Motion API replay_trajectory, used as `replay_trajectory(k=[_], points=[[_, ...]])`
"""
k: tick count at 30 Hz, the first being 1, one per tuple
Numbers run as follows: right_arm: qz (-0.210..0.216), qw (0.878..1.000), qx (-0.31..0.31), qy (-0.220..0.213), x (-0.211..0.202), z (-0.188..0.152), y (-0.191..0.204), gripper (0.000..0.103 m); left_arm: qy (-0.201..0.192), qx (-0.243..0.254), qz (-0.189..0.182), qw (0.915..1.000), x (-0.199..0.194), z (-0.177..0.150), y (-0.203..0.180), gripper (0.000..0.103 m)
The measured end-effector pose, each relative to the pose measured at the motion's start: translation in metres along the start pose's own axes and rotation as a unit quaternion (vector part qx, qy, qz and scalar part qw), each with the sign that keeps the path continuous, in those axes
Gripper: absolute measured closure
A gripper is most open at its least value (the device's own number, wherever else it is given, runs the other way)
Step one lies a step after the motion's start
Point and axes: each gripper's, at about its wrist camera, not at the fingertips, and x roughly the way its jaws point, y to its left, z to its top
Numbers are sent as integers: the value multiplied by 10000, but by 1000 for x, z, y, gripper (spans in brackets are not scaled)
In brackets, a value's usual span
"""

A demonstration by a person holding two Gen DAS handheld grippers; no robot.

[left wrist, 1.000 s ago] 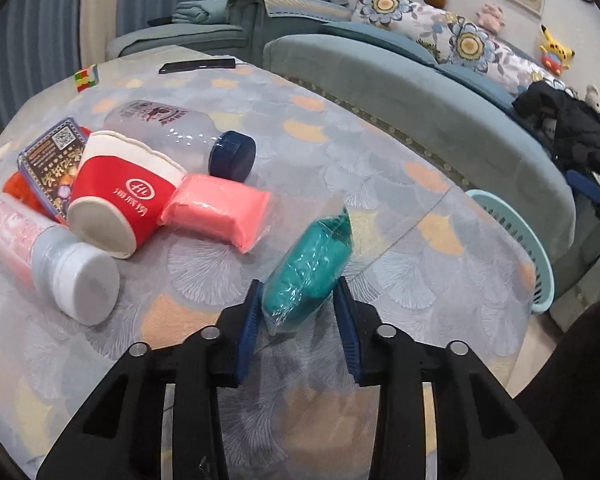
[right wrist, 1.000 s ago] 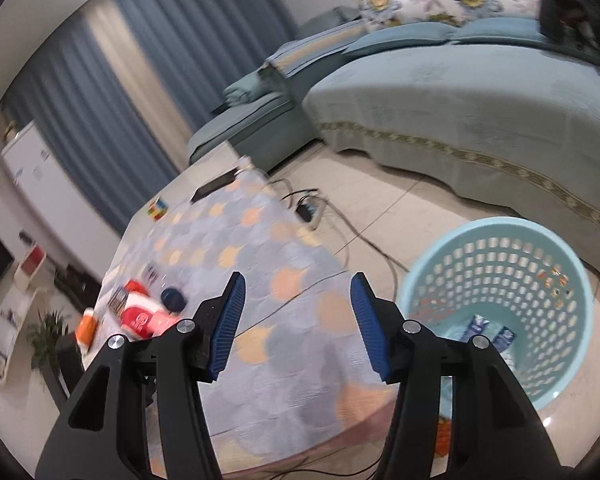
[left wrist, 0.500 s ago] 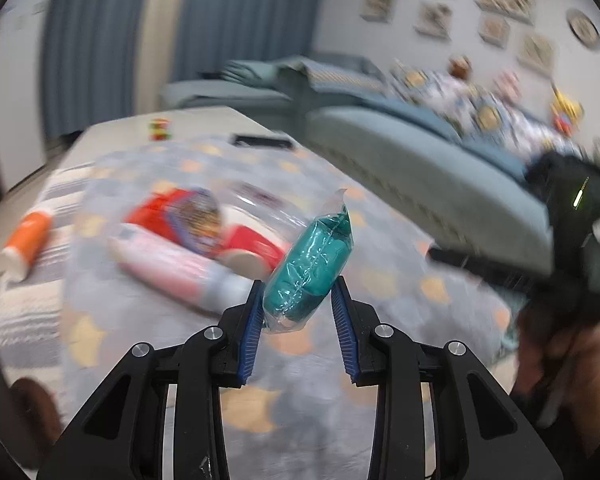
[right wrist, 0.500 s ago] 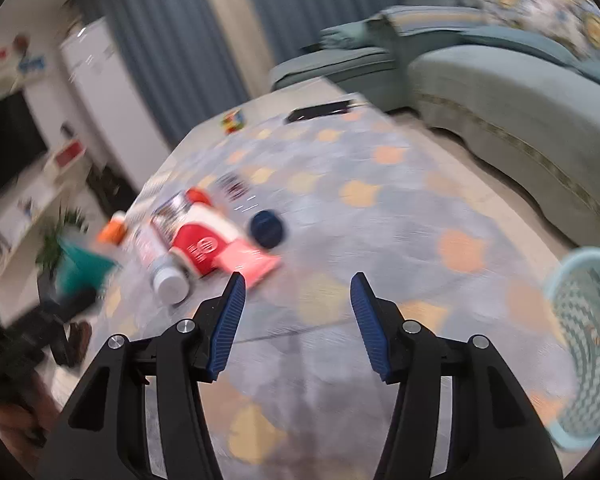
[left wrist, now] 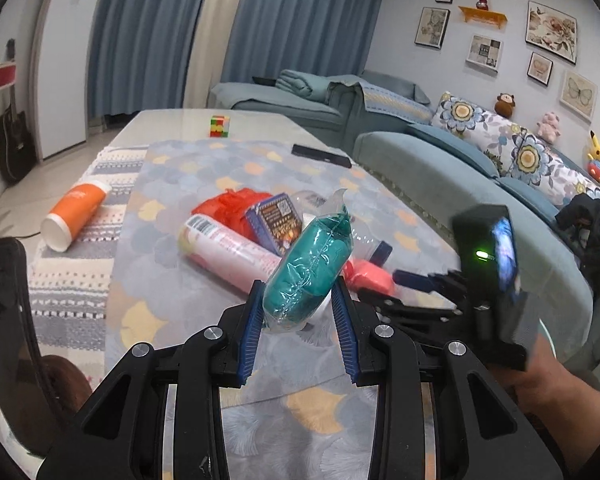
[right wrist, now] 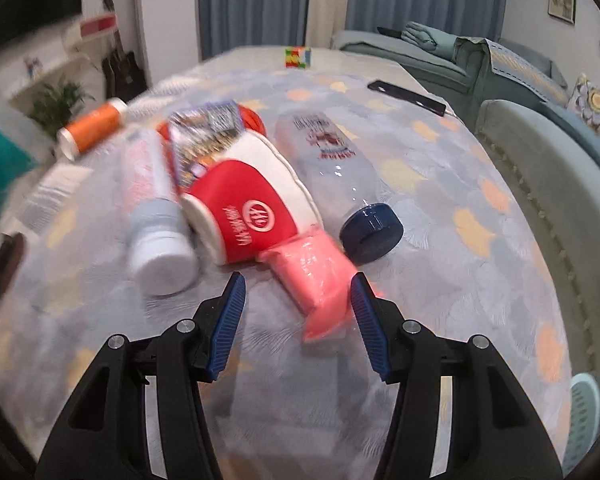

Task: Collect trash
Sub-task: 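Grasp the teal plastic bag with left tool while right tool grasps pink bag, then drop the pink bag into the basket with right tool while left tool holds teal bag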

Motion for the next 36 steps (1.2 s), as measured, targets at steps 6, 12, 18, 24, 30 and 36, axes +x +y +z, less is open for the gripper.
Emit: replay_trajectory(k=[6, 12, 18, 24, 30, 36], points=[[-272, 9993, 215, 106, 9, -1, -12, 67, 109, -53, 8, 9999, 10, -3, 4, 71], [-24, 9976, 659, -211, -22, -11, -33, 69, 83, -29, -68, 9999, 13, -3, -3, 71], [82, 9924, 1136, -474, -71, -29, -67, 69, 95, 56, -367, 9993, 18, -2, -20, 71], [-164, 9838, 1452, -1039, -129, -41, -99, 69, -79, 531, -709, 9960, 15, -1, -57, 71], [-607, 9725, 1823, -1313, -169, -59, -135, 69, -20, 932, -960, 9910, 22, -8, -96, 71], [-938, 9617, 2086, -1512, -195, -78, -172, 69, 75, 1123, -1269, 9855, 29, -15, -127, 71]])
